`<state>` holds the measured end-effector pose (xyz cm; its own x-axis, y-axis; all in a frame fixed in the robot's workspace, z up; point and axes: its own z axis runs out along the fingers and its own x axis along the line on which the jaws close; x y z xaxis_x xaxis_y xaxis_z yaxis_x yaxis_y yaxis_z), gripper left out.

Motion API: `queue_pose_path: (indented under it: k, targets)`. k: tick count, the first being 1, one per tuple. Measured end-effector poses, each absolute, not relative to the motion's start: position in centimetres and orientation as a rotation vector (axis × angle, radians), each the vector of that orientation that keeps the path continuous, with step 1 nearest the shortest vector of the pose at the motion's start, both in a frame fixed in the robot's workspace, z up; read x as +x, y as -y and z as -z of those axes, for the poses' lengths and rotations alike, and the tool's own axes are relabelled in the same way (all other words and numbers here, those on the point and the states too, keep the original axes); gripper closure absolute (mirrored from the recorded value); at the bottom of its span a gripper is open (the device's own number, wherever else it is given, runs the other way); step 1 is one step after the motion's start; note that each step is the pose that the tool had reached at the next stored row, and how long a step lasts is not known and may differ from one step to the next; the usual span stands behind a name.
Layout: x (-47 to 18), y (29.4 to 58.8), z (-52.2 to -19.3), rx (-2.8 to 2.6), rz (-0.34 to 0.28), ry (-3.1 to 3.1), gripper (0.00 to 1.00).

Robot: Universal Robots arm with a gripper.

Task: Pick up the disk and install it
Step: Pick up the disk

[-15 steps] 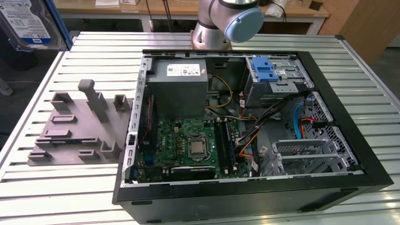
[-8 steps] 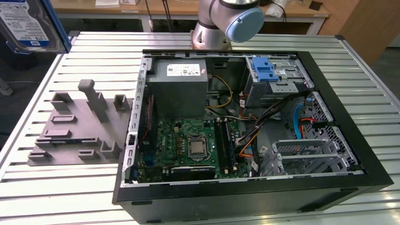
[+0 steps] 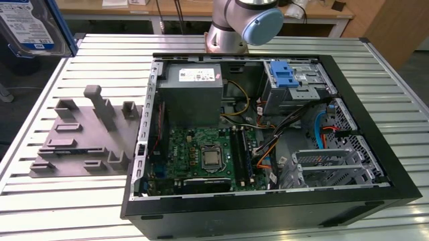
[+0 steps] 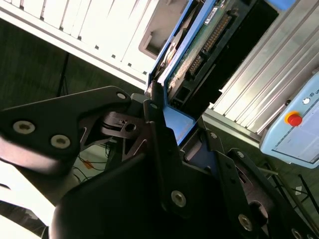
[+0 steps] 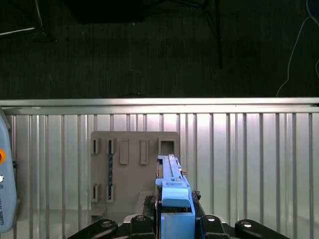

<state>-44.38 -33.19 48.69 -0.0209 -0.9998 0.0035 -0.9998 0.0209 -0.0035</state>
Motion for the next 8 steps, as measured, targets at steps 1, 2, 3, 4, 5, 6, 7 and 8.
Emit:
queue_pose_path:
  k: [1,2,3,4,5,6,7,8]
  targets:
    - [-44.33,33.19,-48.69,2.198,-0.008,2.244,0.64]
    - [-44.29,33.19,-48.69,2.198,-0.008,2.245,0.64]
    - [-44.24,33.19,-48.69,2.198,-0.008,2.244,0.64]
    - [-44.22,33.19,-48.69,2.198,-0.008,2.244,0.64]
    - [-44.19,33.19,-48.69,2.198,-0.008,2.245,0.64]
    - [-44.16,33.19,-48.69,2.198,-0.008,2.244,0.64]
    - [-44.13,33.19,-48.69,2.198,-0.008,2.244,0.64]
    - [-44.11,33.19,-48.69,2.198,-0.008,2.244,0.64]
